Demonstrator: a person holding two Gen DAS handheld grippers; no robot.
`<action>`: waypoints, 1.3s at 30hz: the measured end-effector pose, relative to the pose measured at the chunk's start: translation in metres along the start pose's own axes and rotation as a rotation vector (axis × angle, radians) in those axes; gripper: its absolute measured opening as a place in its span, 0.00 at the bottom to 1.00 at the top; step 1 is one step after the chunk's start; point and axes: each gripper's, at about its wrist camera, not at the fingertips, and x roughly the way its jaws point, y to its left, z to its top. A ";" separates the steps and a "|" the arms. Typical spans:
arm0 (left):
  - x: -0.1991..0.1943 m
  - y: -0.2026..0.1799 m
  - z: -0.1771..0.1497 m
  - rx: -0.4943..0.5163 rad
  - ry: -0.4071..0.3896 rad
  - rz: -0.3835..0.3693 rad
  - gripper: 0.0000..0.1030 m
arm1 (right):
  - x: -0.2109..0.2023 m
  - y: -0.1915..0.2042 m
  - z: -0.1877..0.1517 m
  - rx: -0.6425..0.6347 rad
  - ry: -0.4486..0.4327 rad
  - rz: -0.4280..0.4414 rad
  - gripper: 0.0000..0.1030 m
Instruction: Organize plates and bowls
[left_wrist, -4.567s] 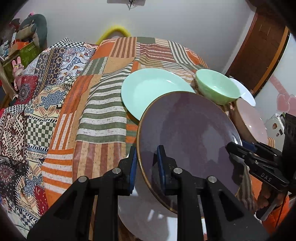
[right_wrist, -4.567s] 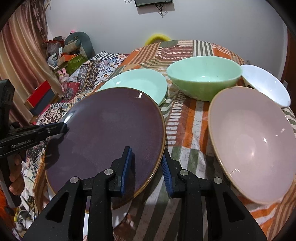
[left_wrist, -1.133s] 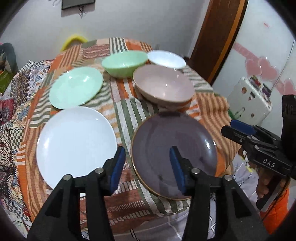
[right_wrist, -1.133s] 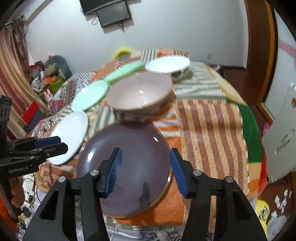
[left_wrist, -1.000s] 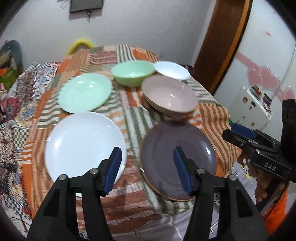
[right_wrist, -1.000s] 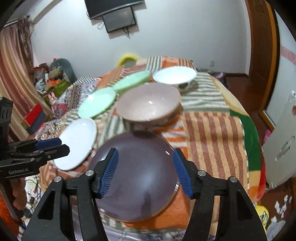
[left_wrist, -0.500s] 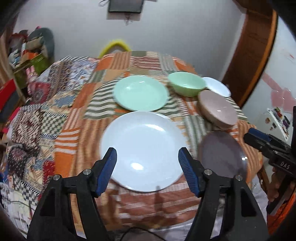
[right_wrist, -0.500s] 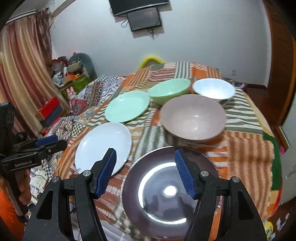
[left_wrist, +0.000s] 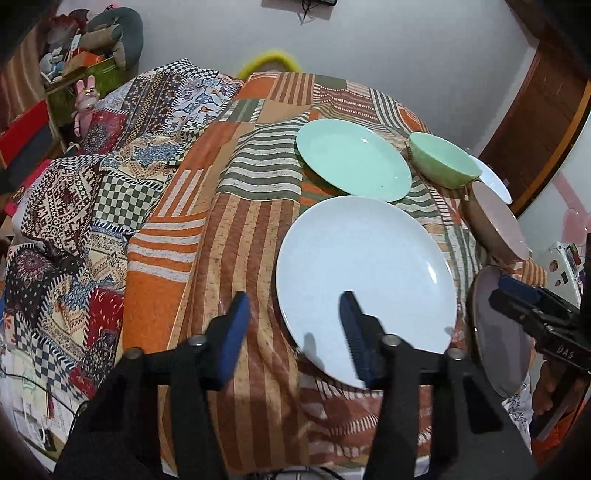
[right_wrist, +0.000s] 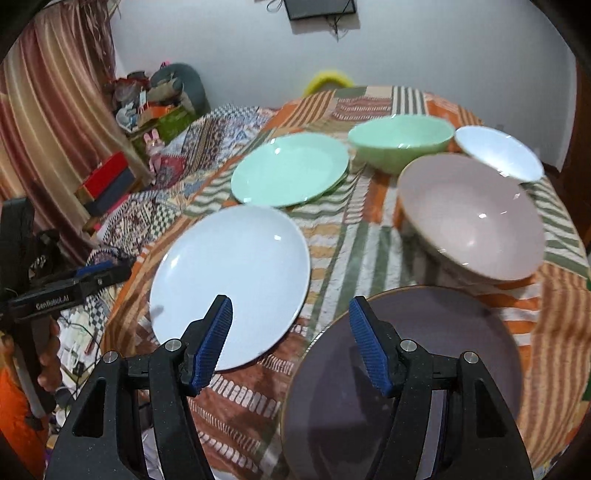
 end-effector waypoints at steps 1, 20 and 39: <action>0.003 0.000 0.001 0.004 -0.001 -0.001 0.42 | 0.003 0.001 0.000 -0.001 0.006 -0.001 0.59; 0.049 0.017 0.003 -0.010 0.046 -0.049 0.20 | 0.045 -0.006 0.006 0.015 0.099 -0.011 0.20; 0.051 0.004 -0.005 0.017 0.073 -0.054 0.20 | 0.049 -0.004 0.005 0.009 0.118 -0.010 0.26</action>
